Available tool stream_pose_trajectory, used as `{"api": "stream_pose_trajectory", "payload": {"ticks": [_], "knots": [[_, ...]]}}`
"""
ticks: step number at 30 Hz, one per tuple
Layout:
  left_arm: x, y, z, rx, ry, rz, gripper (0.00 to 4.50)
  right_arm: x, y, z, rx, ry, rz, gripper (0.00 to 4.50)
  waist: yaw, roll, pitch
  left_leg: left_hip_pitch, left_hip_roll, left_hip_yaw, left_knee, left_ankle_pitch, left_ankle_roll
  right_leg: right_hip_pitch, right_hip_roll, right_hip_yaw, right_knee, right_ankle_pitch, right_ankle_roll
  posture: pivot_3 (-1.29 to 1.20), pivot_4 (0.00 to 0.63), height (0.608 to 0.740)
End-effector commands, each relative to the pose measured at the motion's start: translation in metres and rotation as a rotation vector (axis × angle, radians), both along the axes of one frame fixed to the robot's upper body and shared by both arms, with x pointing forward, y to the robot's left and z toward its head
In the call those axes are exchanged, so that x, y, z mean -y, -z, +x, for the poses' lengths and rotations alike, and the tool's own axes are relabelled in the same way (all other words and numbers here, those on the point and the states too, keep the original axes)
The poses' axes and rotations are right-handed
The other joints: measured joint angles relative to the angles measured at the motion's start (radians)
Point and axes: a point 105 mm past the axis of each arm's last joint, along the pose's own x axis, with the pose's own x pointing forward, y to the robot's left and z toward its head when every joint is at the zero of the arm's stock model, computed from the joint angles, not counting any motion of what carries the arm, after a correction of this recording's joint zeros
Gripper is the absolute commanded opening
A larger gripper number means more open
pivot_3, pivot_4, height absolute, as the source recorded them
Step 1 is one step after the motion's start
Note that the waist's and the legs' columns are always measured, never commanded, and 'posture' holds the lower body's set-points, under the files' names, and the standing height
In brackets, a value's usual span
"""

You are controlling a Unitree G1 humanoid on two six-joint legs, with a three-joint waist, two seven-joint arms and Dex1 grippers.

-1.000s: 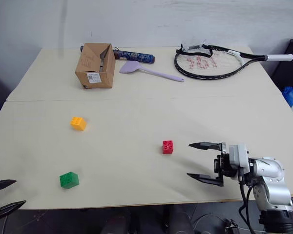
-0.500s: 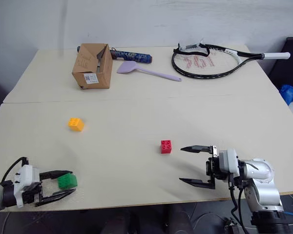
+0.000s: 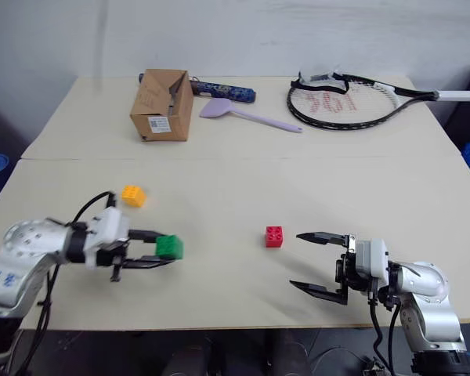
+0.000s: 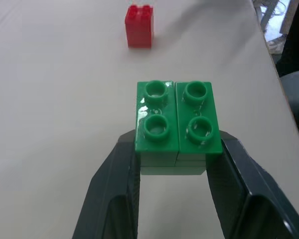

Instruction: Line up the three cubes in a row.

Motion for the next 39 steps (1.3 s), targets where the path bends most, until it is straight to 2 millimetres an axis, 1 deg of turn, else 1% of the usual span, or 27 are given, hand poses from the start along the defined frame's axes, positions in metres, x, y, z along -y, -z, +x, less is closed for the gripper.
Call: {"api": "stream_pose_trajectory", "payload": {"ticks": [1, 2, 4, 6, 8, 10, 16, 18, 19, 20, 22, 23, 26, 29, 32, 34, 36, 37, 38, 39], "knots": [[0.026, 0.019, 0.022, -0.047, 0.030, 0.109, 1.48, 0.008, -0.015, 0.006, 0.052, 0.047, -0.004, 4.50, -0.002, 0.000, 0.000, 0.000, 0.000, 0.000, 0.000, 0.000, 0.000, 0.000, 0.001, 0.000, 0.000, 0.000, 0.000, 0.00, 0.150, 0.740], [0.036, 0.020, 0.029, -0.050, 0.043, 0.123, 1.48, 0.009, -0.017, 0.007, 0.059, 0.062, -0.003, 4.50, -0.003, -0.001, 0.000, 0.000, 0.000, 0.001, 0.000, 0.001, 0.001, 0.000, 0.001, 0.000, 0.000, 0.000, 0.000, 0.00, 0.150, 0.740], [0.048, 0.020, 0.039, -0.047, 0.046, 0.132, 1.48, 0.011, -0.021, 0.010, 0.072, 0.086, 0.002, 4.50, -0.006, -0.002, 0.001, 0.000, -0.001, 0.002, 0.001, 0.001, 0.001, -0.001, 0.002, 0.000, 0.000, 0.000, 0.001, 0.00, 0.150, 0.740], [0.056, 0.022, 0.046, -0.041, 0.046, 0.147, 1.48, 0.014, -0.024, 0.011, 0.083, 0.119, 0.005, 4.50, -0.009, -0.002, 0.001, -0.001, 0.000, 0.002, 0.001, 0.001, 0.001, -0.001, 0.002, 0.002, 0.000, 0.000, 0.001, 0.00, 0.150, 0.740], [0.057, 0.025, 0.048, -0.038, 0.049, 0.166, 1.48, 0.016, -0.024, 0.011, 0.090, 0.148, 0.007, 4.50, -0.010, -0.002, 0.001, -0.001, 0.000, 0.002, 0.001, 0.001, 0.001, -0.001, 0.002, 0.002, 0.000, 0.000, 0.001, 0.00, 0.150, 0.740], [0.059, 0.026, 0.043, -0.056, 0.081, 0.164, 1.48, 0.016, -0.024, 0.010, 0.094, 0.170, 0.011, 4.50, -0.008, -0.002, 0.001, 0.000, 0.001, 0.002, 0.001, 0.001, 0.001, -0.001, 0.002, 0.002, 0.000, 0.000, 0.001, 0.00, 0.150, 0.740], [0.060, 0.030, 0.041, -0.061, 0.069, 0.183, 1.48, 0.014, -0.022, 0.005, 0.088, 0.217, 0.034, 4.50, -0.005, -0.002, 0.001, -0.001, 0.000, 0.001, 0.002, 0.002, 0.002, -0.001, 0.000, 0.002, 0.000, 0.001, 0.001, 0.00, 0.150, 0.740], [0.060, 0.027, 0.040, -0.026, 0.081, 0.187, 2.20, 0.012, -0.021, 0.004, 0.085, 0.217, 0.038, 4.50, -0.005, -0.002, 0.001, -0.001, 0.000, 0.001, 0.002, 0.002, 0.002, -0.001, 0.000, 0.002, 0.000, 0.001, 0.001, 0.00, 0.150, 0.740], [0.060, 0.022, 0.045, 0.015, 0.063, 0.173, 2.31, 0.010, -0.021, 0.003, 0.081, 0.213, 0.041, 4.50, -0.005, -0.002, 0.001, -0.001, 0.000, 0.001, 0.002, 0.002, 0.002, -0.001, 0.000, 0.002, 0.000, 0.001, 0.001, 0.00, 0.150, 0.740], [0.059, 0.016, 0.047, 0.037, 0.047, 0.156, 2.59, 0.008, -0.021, 0.004, 0.079, 0.212, 0.046, 4.50, -0.005, -0.002, 0.001, -0.001, 0.000, 0.001, 0.002, 0.002, 0.002, -0.001, 0.000, 0.002, 0.000, 0.001, 0.001, 0.00, 0.150, 0.740], [0.051, 0.008, 0.042, 0.021, 0.055, 0.135, 3.17, 0.006, -0.022, 0.005, 0.074, 0.203, 0.051, 4.50, -0.006, -0.002, 0.001, -0.001, 0.000, 0.001, 0.002, 0.002, 0.003, -0.001, 0.000, 0.002, 0.000, 0.001, 0.001, 0.00, 0.150, 0.740], [0.044, 0.006, 0.035, 0.000, 0.072, 0.135, 3.46, 0.005, -0.023, 0.005, 0.074, 0.200, 0.052, 4.50, -0.010, -0.002, 0.001, -0.001, 0.000, 0.001, 0.002, 0.002, 0.002, -0.001, 0.000, 0.001, 0.000, 0.001, 0.001, 0.00, 0.150, 0.740], [0.014, 0.003, 0.015, -0.044, 0.085, 0.166, 3.46, 0.005, -0.025, 0.009, 0.074, 0.193, 0.049, 4.50, -0.018, -0.002, 0.001, 0.000, 0.002, 0.001, 0.001, 0.002, 0.002, -0.001, 0.001, 0.002, 0.000, 0.001, 0.001, 0.00, 0.150, 0.740], [-0.022, -0.002, 0.004, -0.061, 0.008, 0.166, 3.46, 0.006, -0.028, 0.014, 0.085, 0.189, 0.045, 4.50, -0.024, -0.002, 0.001, 0.000, 0.002, 0.001, 0.001, 0.002, 0.001, -0.001, 0.001, 0.002, 0.001, 0.000, 0.000, 0.00, 0.150, 0.740], [-0.061, -0.013, 0.002, -0.018, -0.150, 0.069, 3.46, 0.008, -0.034, 0.022, 0.110, 0.195, 0.059, 4.50, -0.020, -0.002, 0.001, -0.001, 0.002, 0.000, 0.002, 0.002, 0.001, -0.001, 0.000, 0.002, 0.000, 0.000, 0.000, 0.00, 0.150, 0.740], [-0.089, -0.019, 0.001, 0.040, -0.285, -0.061, 3.46, 0.005, -0.037, 0.024, 0.122, 0.185, 0.076, 4.50, -0.015, -0.002, 0.001, -0.001, 0.002, -0.001, 0.002, 0.002, 0.001, -0.001, -0.001, 0.001, 0.000, 0.000, 0.000, 0.00, 0.150, 0.740], [-0.124, -0.018, -0.005, 0.091, -0.474, -0.172, 3.82, -0.001, -0.042, 0.025, 0.133, 0.167, 0.104, 4.50, -0.013, -0.002, 0.001, -0.001, 0.002, -0.001, 0.001, 0.001, 0.002, -0.001, -0.001, 0.001, 0.000, 0.000, 0.000, 0.00, 0.150, 0.740], [-0.138, -0.015, -0.009, 0.120, -0.549, -0.193, 4.02, -0.003, -0.044, 0.024, 0.135, 0.160, 0.115, 4.50, -0.013, -0.002, 0.001, -0.001, 0.002, -0.001, 0.001, 0.001, 0.001, -0.001, -0.002, 0.001, 0.000, 0.000, 0.000, 0.00, 0.150, 0.740], [-0.149, -0.013, -0.014, 0.131, -0.619, -0.219, 4.34, -0.005, -0.044, 0.023, 0.118, 0.149, 0.124, 4.50, -0.013, -0.002, 0.001, -0.001, 0.003, -0.001, 0.001, 0.001, 0.001, -0.001, -0.002, 0.001, -0.001, 0.000, 0.000, 0.00, 0.150, 0.740], [-0.160, -0.011, -0.018, 0.148, -0.692, -0.245, 4.47, -0.007, -0.043, 0.022, 0.088, 0.139, 0.128, 4.50, -0.013, -0.002, 0.001, -0.001, 0.003, -0.001, 0.001, 0.001, 0.001, -0.001, -0.001, 0.001, -0.001, 0.000, 0.000, 0.00, 0.150, 0.740]]}}
